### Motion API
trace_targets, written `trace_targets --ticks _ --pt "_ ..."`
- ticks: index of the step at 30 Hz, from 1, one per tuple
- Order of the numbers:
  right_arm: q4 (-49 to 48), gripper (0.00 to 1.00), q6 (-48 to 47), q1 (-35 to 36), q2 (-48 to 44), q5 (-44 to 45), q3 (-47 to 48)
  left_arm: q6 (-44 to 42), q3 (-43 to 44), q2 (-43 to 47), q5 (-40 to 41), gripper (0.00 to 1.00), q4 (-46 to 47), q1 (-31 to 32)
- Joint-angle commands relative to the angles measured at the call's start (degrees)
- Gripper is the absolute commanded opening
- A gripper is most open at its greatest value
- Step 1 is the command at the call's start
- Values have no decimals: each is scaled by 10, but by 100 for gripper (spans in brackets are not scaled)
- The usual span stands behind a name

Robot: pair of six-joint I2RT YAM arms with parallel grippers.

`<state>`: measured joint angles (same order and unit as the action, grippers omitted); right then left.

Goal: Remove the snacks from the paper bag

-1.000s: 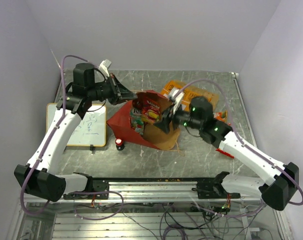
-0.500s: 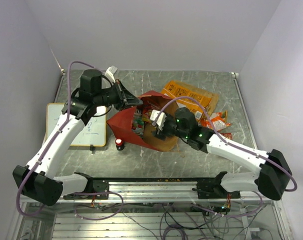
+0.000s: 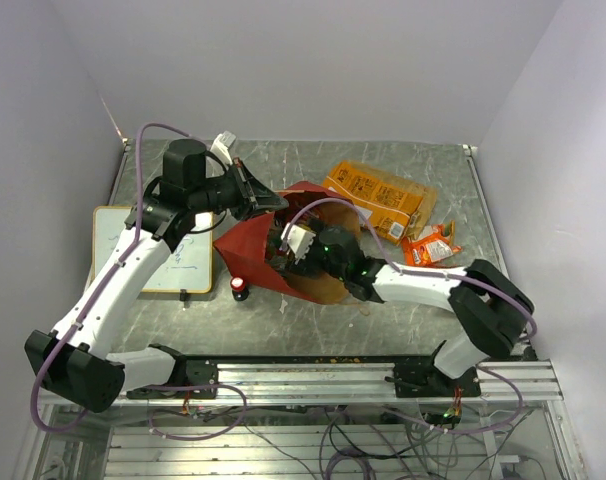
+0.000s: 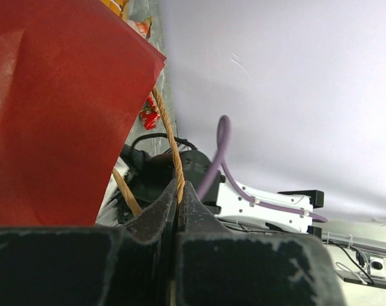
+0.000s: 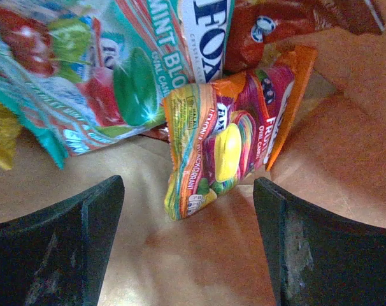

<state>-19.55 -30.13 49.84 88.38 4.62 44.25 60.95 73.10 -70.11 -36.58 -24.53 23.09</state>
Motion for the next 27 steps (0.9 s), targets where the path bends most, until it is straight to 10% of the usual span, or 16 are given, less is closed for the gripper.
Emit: trace_targets --ticks 1,12,27 --pt "-95 82 -7 3 45 71 0 2 8 12 -2 7 10 6" --pt "-182 78 -25 -2 157 84 38 -41 33 -3 -22 7 -27 6" --pt "-25 0 21 -6 17 -26 14 -30 44 -26 -22 7 -3 6"
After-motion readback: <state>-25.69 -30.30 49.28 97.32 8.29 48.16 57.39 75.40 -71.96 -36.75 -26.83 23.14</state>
